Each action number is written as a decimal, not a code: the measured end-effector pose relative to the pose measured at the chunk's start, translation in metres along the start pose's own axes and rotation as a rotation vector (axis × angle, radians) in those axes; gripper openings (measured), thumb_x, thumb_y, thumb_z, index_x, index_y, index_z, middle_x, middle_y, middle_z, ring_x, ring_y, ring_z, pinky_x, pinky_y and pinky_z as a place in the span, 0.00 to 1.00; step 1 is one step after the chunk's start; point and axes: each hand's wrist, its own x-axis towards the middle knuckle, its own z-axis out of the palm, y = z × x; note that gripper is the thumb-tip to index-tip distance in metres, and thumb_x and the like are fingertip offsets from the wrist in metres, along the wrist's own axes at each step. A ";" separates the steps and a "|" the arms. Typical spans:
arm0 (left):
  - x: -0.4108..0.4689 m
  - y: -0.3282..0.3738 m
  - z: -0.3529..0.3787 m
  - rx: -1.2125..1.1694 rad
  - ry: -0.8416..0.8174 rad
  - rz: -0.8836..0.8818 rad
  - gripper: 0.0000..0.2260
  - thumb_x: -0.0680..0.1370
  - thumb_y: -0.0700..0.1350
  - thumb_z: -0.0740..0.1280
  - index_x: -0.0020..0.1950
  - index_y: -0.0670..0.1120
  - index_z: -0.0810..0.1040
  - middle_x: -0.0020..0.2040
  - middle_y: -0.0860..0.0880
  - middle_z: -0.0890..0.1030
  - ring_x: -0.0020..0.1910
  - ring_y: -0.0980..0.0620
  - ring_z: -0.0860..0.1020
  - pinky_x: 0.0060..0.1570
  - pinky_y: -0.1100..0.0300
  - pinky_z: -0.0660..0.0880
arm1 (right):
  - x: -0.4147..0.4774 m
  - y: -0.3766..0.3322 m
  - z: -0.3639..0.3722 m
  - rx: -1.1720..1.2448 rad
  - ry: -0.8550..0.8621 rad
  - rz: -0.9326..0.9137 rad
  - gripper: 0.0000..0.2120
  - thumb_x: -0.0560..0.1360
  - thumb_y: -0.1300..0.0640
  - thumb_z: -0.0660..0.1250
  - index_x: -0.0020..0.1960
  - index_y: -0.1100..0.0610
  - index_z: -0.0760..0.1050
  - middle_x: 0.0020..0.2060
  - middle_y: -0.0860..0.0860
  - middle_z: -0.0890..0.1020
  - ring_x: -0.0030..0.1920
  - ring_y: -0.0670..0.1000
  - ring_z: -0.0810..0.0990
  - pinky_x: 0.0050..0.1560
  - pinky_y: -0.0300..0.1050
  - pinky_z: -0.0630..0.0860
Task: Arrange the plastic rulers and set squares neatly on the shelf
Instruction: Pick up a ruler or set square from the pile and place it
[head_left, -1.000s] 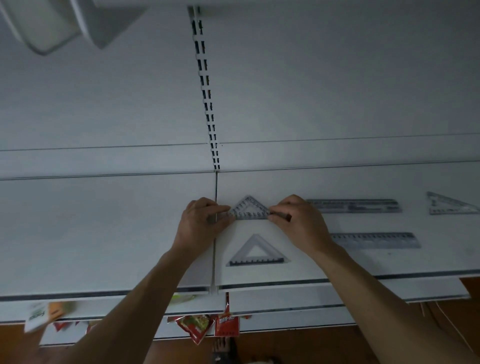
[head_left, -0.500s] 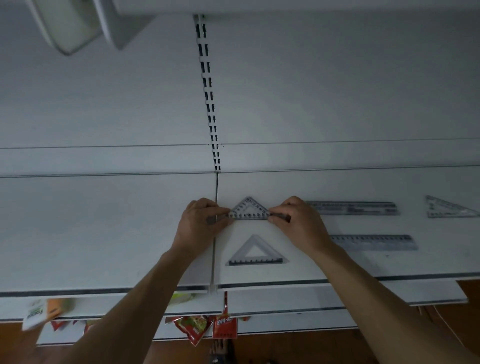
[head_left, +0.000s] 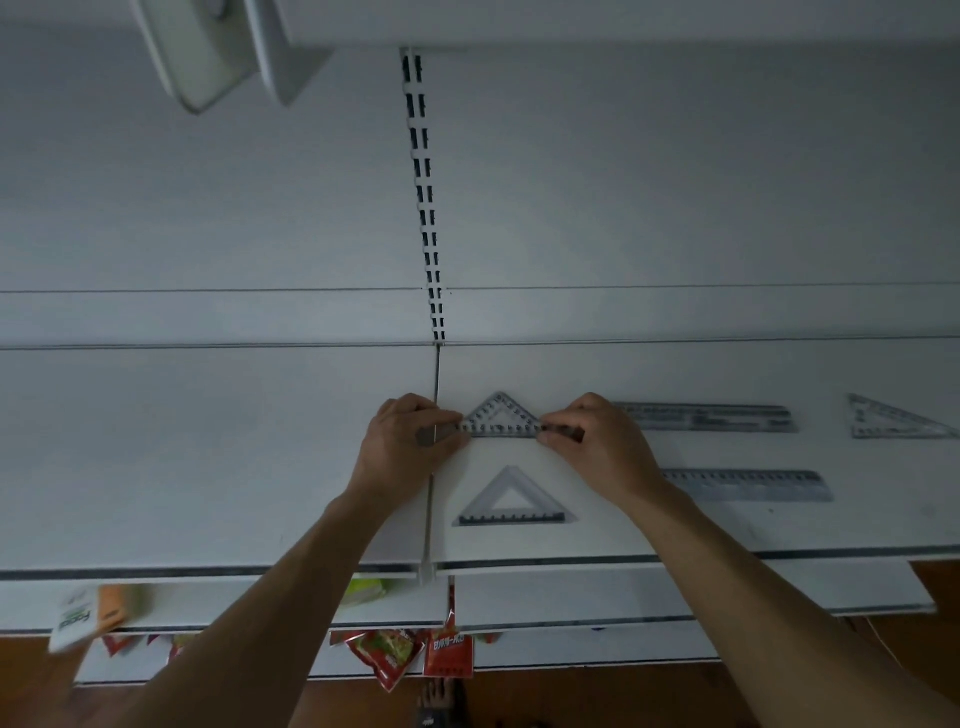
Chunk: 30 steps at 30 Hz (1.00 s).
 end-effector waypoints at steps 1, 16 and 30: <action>0.000 0.001 -0.001 -0.004 -0.006 -0.003 0.13 0.73 0.52 0.73 0.55 0.49 0.84 0.50 0.52 0.78 0.50 0.53 0.72 0.50 0.61 0.68 | -0.001 -0.001 -0.002 0.002 -0.009 0.003 0.11 0.73 0.50 0.72 0.53 0.52 0.83 0.43 0.46 0.76 0.41 0.43 0.75 0.43 0.34 0.70; -0.066 0.031 -0.065 0.024 0.129 -0.265 0.11 0.75 0.53 0.69 0.56 0.55 0.80 0.45 0.60 0.80 0.45 0.59 0.78 0.48 0.63 0.74 | 0.004 -0.059 0.000 0.058 -0.073 -0.127 0.13 0.77 0.53 0.65 0.61 0.53 0.78 0.56 0.50 0.79 0.51 0.48 0.78 0.53 0.39 0.71; -0.233 -0.087 -0.257 0.414 0.253 -0.386 0.16 0.76 0.58 0.66 0.61 0.55 0.78 0.53 0.55 0.80 0.53 0.52 0.77 0.51 0.58 0.74 | -0.040 -0.312 0.152 0.021 -0.269 -0.385 0.17 0.77 0.50 0.64 0.65 0.53 0.74 0.63 0.51 0.76 0.60 0.49 0.76 0.57 0.39 0.68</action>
